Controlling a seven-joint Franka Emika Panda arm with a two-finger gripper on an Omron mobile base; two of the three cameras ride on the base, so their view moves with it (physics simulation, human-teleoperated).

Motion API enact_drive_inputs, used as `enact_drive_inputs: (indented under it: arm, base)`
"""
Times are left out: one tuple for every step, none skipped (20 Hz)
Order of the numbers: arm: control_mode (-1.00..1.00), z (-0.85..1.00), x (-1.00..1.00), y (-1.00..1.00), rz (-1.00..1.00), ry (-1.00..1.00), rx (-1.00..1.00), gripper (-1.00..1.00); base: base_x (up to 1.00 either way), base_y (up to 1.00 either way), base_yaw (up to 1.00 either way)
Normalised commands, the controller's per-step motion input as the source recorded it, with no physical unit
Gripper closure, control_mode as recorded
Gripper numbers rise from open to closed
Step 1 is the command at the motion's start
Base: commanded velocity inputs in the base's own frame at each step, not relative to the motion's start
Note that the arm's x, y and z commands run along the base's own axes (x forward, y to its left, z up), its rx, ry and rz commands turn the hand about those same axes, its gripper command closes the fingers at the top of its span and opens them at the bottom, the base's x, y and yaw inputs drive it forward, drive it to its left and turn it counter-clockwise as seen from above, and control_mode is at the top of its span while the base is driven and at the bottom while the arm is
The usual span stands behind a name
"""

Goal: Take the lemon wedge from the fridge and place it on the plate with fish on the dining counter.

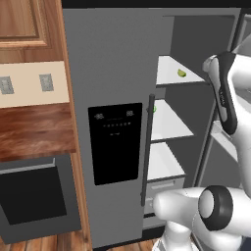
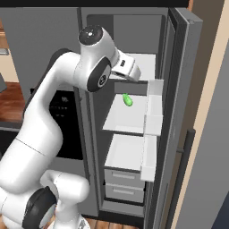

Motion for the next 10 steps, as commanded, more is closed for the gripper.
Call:
enact_drive_inputs:
  arm:
    - [-1.0,-0.09,0.31,0.03,0.09,-0.06,0.0,-1.0]
    - [-1.0,-0.3,0.31,0.11,0.12,-0.09,0.0,-1.0]
    - [-1.0,-0.45,0.28,0.13,0.14,-0.12,0.0,-1.0]
    - [-1.0,-0.47,0.3,0.09,0.15,-0.12,0.0,-1.0]
    - [-1.0,-0.43,0.31,0.1,0.14,-0.11,0.0,-1.0]
    - [-1.0,-0.29,0.39,0.05,0.13,-0.11,0.0,-1.0]
    - [-1.0,-0.16,0.36,0.0,0.11,-0.12,0.0,-1.0]
    - [-1.0,0.0,0.16,0.0,0.03,-0.11,0.0,-1.0]
    - [-1.0,0.0,0.07,0.0,0.0,-0.04,-0.01,-1.0]
    - [-1.0,0.0,0.12,0.0,0.0,0.0,0.0,-1.0]
  base:
    - [0.0,0.0,0.0]
    - [0.0,0.0,0.0]
    - [0.0,0.0,0.0]
    - [0.0,0.0,0.0]
    - [0.0,0.0,0.0]
    - [0.0,0.0,0.0]
    - [0.0,0.0,0.0]
    - [0.0,0.0,0.0]
    - [0.0,0.0,0.0]
    - [0.0,0.0,0.0]
